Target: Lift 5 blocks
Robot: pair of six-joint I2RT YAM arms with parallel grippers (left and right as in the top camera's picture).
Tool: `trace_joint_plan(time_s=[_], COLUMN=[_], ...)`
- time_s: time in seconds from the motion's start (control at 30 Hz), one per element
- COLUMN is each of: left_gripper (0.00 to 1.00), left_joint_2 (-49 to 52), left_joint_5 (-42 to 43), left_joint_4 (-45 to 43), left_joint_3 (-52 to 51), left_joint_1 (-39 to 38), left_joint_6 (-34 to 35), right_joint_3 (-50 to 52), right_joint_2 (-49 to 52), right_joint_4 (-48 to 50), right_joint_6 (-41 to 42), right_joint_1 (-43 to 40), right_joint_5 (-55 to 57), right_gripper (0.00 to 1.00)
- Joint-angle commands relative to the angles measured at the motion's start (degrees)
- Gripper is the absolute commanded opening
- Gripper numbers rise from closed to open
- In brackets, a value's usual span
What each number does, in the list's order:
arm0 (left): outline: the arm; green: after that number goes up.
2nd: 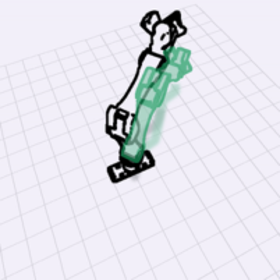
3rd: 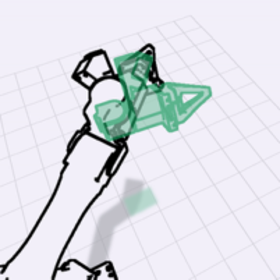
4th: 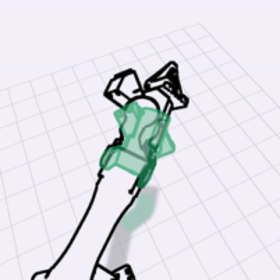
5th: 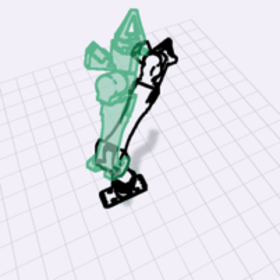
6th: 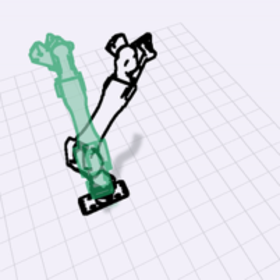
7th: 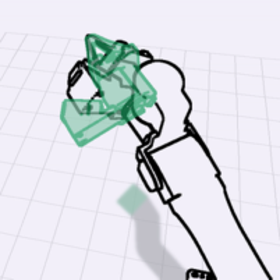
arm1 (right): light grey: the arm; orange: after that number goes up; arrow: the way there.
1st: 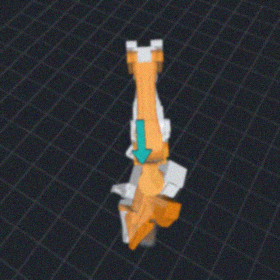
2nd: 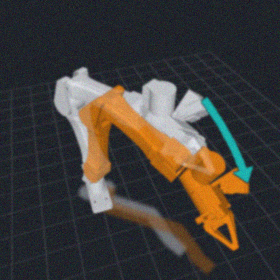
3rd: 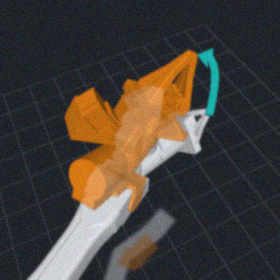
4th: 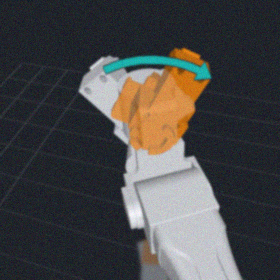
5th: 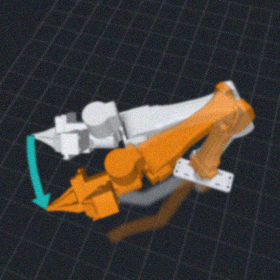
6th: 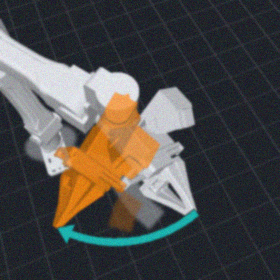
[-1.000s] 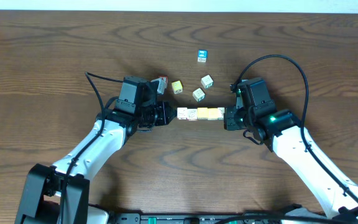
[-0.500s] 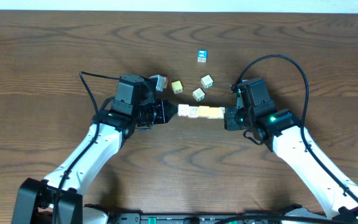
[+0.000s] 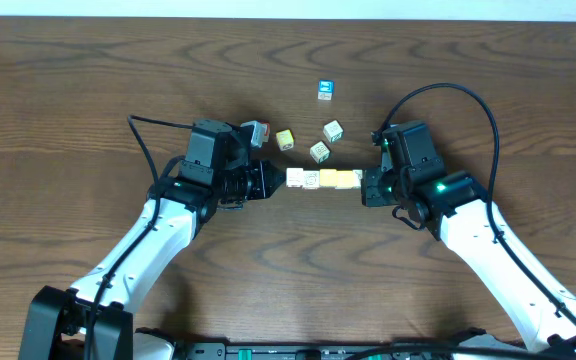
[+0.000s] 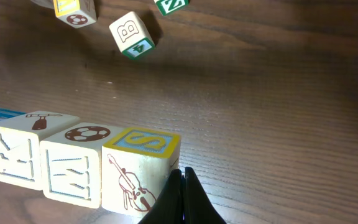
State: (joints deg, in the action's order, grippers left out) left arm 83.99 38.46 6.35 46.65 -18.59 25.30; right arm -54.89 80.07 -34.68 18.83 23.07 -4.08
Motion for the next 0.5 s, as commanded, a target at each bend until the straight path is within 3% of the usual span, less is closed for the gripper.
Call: trace_joint_plan(time_s=[0.0,0.47], left_gripper=[0.07,0.07], left_joint_2=[-0.63,-0.63], left_joint_5=[9.97,9.97], left_joint_4=[-0.74,-0.13], left_joint_3=[2.75,2.75], left_joint_1=[-2.78,-2.78], left_joint_6=[0.04,-0.15], right_joint_3=[-2.54,-2.54], right_joint_2=[-0.70,-0.70], right_joint_4=[1.42,1.05], right_joint_6=[-0.63,2.36], right_joint_1=[2.47,2.47], right_joint_5=[-15.87,-15.87], right_gripper=[0.01,0.01])
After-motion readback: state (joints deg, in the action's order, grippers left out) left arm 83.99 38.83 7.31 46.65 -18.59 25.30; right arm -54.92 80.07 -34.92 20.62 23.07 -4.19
